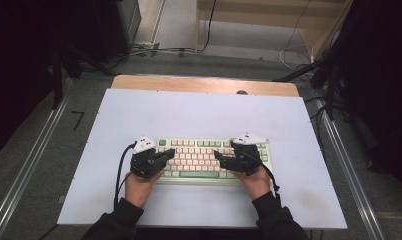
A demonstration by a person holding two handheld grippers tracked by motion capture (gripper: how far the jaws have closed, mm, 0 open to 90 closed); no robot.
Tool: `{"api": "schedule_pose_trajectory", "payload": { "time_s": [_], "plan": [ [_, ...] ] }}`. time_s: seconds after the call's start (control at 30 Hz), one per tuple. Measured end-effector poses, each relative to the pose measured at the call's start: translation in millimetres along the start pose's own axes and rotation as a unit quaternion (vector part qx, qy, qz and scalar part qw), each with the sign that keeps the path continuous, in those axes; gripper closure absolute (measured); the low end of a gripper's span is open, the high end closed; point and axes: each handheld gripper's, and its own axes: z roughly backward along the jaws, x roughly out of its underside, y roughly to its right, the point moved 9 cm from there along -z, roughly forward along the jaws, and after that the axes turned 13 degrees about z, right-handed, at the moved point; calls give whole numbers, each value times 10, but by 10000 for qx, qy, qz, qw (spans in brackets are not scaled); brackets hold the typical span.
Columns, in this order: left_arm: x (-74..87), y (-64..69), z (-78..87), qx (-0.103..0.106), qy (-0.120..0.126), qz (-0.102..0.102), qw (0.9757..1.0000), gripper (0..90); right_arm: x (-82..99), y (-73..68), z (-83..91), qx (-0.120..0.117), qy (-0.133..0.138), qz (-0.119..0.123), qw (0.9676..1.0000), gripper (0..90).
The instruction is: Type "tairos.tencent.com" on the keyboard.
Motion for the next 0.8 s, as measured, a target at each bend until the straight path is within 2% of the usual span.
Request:
{"api": "schedule_pose_trajectory", "payload": {
  "time_s": [0.23, 0.33, 0.57, 0.8],
  "plan": [
    [50, 8, -53, 10, -168, -103, 9998, 900, 5, -13, -5, 7, -27, 14, 10000, 264],
    [78, 6, -85, 44, -274, -89, 9996, 900, 4, -14, -5, 8, -21, 19, 10000, 264],
    [115, 3, -118, -66, -332, -217, 9992, 900, 4, -20, -4, -5, -20, 35, 10000, 264],
    [133, 2, -138, -94, -367, -245, 9990, 900, 4, -19, 3, 1, -26, 32, 10000, 269]
  ]
}}
